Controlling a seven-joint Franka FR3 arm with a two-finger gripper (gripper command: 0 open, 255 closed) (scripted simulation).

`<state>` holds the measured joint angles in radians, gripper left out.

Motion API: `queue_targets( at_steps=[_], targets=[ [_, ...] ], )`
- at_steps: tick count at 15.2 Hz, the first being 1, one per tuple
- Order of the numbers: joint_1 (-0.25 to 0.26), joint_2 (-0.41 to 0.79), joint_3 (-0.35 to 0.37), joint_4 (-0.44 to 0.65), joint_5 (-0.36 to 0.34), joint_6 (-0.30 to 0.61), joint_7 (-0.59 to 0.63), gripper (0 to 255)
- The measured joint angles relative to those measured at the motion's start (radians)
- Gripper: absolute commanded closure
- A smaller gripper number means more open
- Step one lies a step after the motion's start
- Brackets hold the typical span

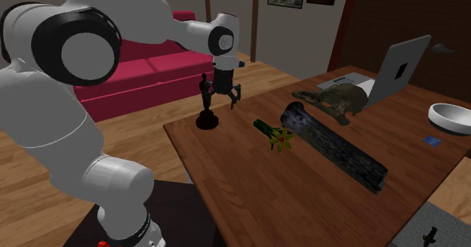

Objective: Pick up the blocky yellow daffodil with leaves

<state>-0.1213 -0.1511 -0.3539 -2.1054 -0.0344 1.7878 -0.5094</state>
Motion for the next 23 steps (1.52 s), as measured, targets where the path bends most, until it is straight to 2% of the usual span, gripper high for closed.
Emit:
queue_targets(
  at_steps=[5,9,12,18,19,23],
  targets=[
    [-0.033,0.19,-0.051,0.128,0.052,0.021,-0.116,0],
    [-0.082,0.361,-0.077,0.272,0.107,0.011,-0.214,0],
    [-0.126,0.483,-0.082,0.382,0.147,-0.004,-0.273,0],
    [-0.235,0.751,-0.066,0.672,0.219,-0.074,-0.358,0],
    [-0.246,0.779,-0.063,0.701,0.226,-0.078,-0.363,0],
    [-0.255,0.811,-0.057,0.698,0.235,-0.047,-0.371,0]
  ],
)
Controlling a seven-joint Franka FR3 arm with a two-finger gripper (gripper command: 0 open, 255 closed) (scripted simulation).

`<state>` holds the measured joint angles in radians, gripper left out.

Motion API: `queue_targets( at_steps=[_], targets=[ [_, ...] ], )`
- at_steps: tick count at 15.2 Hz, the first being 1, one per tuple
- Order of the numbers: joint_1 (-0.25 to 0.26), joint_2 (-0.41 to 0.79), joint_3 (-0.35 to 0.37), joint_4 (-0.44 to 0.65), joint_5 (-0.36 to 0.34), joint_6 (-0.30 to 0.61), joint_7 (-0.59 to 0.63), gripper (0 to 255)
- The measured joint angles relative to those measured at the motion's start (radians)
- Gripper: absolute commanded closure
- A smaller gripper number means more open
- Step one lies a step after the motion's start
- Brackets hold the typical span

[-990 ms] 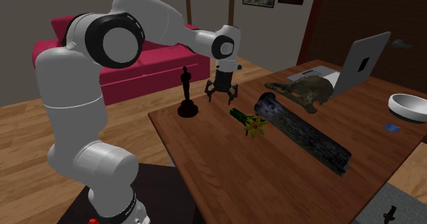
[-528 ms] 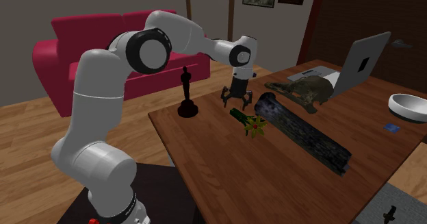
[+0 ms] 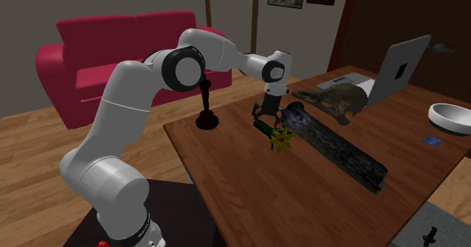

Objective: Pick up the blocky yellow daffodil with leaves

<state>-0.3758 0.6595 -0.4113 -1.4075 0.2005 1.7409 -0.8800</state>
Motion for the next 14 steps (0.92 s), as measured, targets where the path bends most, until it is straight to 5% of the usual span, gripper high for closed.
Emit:
queue_targets(
  at_steps=[3,4,14],
  targets=[
    [-0.001,0.013,0.003,-0.018,0.005,0.03,-0.004,0],
    [-0.001,0.015,0.003,-0.018,0.005,0.033,-0.003,255],
    [-0.003,0.016,0.002,-0.02,0.006,0.036,-0.004,255]
  ],
)
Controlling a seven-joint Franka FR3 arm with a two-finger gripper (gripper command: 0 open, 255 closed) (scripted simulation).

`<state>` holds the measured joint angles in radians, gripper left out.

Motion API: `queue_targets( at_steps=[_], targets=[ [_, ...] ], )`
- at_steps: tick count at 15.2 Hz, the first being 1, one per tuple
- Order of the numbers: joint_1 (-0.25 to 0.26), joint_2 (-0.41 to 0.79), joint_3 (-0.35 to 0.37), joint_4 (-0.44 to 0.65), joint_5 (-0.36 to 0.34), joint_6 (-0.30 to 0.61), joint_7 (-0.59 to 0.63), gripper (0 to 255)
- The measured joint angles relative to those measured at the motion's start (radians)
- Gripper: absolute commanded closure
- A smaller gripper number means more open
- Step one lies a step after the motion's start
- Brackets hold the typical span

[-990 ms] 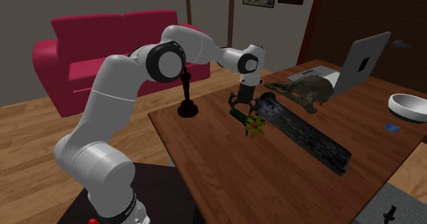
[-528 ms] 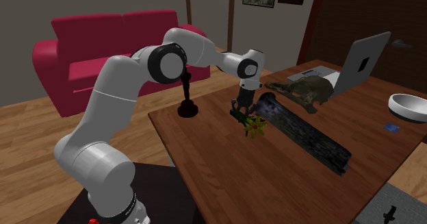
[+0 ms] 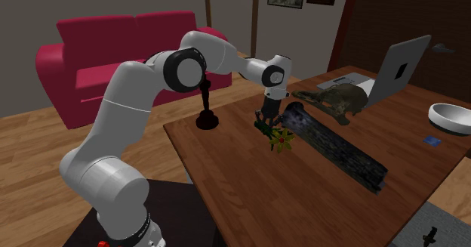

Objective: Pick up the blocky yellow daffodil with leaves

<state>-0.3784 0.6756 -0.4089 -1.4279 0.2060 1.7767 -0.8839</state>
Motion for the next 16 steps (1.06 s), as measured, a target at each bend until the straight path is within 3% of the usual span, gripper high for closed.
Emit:
queue_targets(
  at_steps=[16],
  targets=[
    [-0.002,-0.058,-0.013,0.106,-0.022,-0.159,0.009,255]
  ],
)
